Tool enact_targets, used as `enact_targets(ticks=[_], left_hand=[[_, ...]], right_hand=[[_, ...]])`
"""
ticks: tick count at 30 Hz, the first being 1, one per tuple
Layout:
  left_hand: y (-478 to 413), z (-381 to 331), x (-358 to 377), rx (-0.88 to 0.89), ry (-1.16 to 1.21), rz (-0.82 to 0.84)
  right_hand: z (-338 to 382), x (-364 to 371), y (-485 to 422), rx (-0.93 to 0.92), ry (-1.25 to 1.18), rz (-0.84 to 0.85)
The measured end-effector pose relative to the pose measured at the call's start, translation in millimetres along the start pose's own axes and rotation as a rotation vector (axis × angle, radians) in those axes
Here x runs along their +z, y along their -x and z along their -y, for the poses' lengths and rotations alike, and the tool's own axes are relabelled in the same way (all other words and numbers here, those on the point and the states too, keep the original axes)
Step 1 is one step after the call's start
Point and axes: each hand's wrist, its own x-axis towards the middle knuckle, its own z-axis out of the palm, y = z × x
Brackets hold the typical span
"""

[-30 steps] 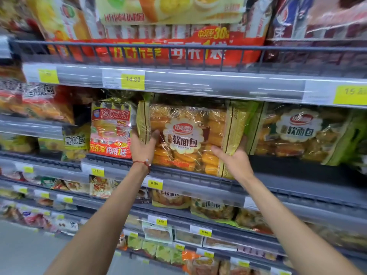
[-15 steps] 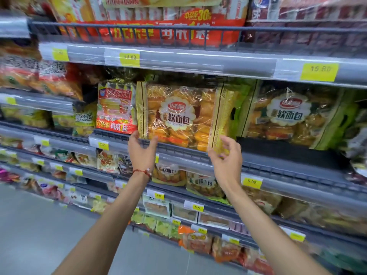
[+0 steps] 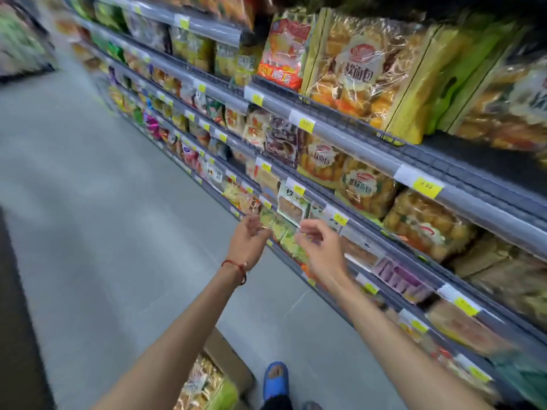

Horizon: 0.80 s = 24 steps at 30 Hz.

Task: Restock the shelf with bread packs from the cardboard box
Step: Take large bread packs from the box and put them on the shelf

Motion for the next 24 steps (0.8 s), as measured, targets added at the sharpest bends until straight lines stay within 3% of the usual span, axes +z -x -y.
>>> enact_targets(ticks=[6, 12, 24], left_hand=[[73.8, 79.4, -54.2, -0.156, -0.04, -0.028], [135.3, 162.0, -122.3, -0.262, -0.083, -0.057], [198.0, 294.7, -255.8, -0.398, -0.254, 0.088]], right_hand=[[-35.8, 49.5, 82.5, 0.145, 0.047, 0.253], [-72.7, 108.3, 161.3, 0.302, 0.09, 0.377], [-129.3, 232.6, 300.3, 0.759, -0.011, 0.338]])
